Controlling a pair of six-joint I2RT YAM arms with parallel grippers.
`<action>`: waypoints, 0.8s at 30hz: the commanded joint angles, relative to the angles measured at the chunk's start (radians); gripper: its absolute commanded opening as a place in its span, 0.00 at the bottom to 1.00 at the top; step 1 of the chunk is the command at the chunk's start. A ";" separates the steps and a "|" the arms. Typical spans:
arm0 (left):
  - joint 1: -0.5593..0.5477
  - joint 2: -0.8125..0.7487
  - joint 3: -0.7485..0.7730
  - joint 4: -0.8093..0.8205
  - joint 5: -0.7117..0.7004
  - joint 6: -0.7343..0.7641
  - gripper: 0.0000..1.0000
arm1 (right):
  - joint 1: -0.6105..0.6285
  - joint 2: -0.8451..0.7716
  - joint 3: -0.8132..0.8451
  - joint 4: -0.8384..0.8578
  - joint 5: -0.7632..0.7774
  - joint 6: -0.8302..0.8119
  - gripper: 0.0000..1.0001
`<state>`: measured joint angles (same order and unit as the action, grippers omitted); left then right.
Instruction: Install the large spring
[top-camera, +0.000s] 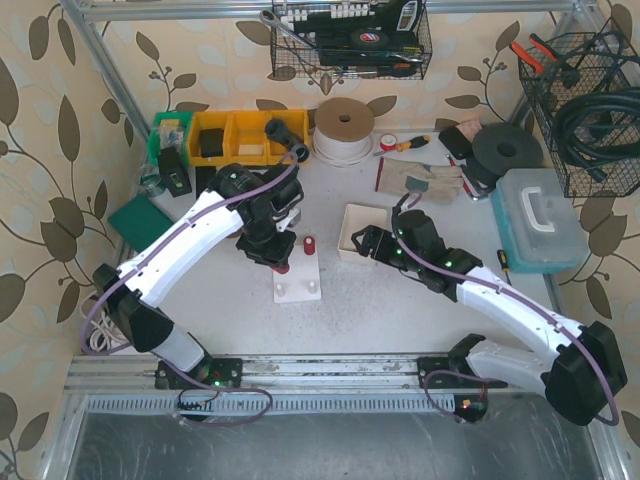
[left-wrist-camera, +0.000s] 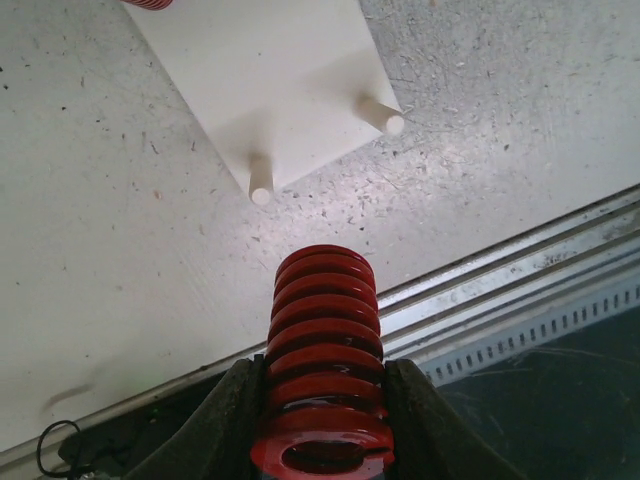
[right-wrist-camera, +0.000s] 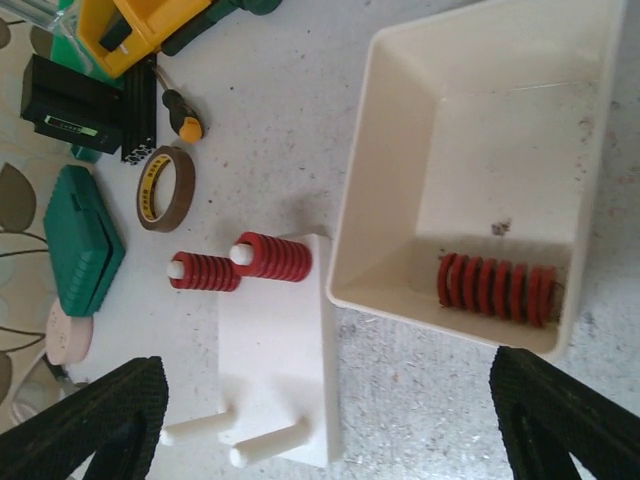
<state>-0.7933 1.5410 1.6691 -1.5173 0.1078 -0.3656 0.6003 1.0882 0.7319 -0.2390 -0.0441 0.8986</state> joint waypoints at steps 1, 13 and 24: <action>-0.008 0.035 0.005 -0.170 -0.045 0.005 0.00 | 0.006 -0.061 -0.074 0.070 0.055 -0.035 0.87; -0.009 0.104 -0.071 -0.149 -0.076 -0.002 0.00 | 0.006 -0.112 -0.152 0.139 0.093 -0.022 0.87; -0.009 0.100 -0.208 -0.018 -0.026 -0.033 0.00 | 0.007 -0.107 -0.164 0.151 0.099 -0.017 0.87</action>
<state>-0.7937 1.6581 1.5013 -1.5154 0.0368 -0.3717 0.6022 0.9806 0.5842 -0.1078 0.0303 0.8860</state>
